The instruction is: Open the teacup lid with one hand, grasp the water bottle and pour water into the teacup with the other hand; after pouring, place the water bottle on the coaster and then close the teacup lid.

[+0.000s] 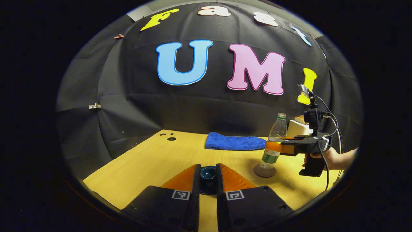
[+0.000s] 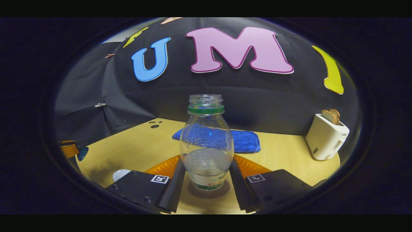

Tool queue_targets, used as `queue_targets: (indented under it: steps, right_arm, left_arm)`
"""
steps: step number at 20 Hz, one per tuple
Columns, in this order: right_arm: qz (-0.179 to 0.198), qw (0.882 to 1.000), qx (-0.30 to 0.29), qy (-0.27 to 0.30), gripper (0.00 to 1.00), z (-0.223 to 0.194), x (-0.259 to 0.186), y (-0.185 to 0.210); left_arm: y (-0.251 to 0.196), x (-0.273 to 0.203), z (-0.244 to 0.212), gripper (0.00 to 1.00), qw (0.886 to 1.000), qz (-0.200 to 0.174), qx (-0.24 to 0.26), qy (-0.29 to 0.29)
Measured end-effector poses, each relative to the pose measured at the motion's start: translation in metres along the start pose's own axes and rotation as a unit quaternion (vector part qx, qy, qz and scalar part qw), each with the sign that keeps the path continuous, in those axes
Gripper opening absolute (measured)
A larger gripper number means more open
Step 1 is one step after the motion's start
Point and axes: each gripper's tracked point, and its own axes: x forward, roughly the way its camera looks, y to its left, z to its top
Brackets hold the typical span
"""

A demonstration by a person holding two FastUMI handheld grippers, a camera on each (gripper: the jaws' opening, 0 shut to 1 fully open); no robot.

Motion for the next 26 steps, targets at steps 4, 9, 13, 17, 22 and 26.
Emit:
queue_targets:
  steps: [4, 9, 13, 17, 22, 26]
  right_arm:
    - [0.002, 0.999, -0.038, -0.009, 0.72, -0.013, 0.002, 0.006]
    - [-0.004, 1.000, -0.024, -0.014, 0.75, -0.016, -0.003, 0.004]
    - [0.000, 1.000, -0.028, 0.003, 0.79, -0.029, -0.004, 0.002]
    - [0.008, 1.000, -0.009, 0.014, 0.87, -0.037, -0.006, 0.005]
    - [0.011, 0.999, -0.008, 0.041, 1.00, -0.058, -0.025, 0.005]
    - [0.003, 0.998, 0.006, 0.061, 1.00, -0.079, -0.056, 0.001]
  left_arm:
    - [-0.001, 0.001, -0.012, 0.22, 1.000, 0.008, -0.005, 0.008]
    - [-0.005, 0.005, -0.013, 0.27, 1.000, 0.006, -0.006, 0.010]
    - [-0.011, 0.008, -0.013, 0.27, 1.000, -0.003, -0.003, 0.009]
    - [-0.015, 0.014, -0.012, 0.27, 1.000, -0.010, 0.000, 0.010]
    - [-0.022, 0.027, -0.016, 0.27, 1.000, -0.018, 0.006, 0.018]
    - [-0.029, 0.044, -0.028, 0.27, 0.999, -0.027, 0.009, 0.031]
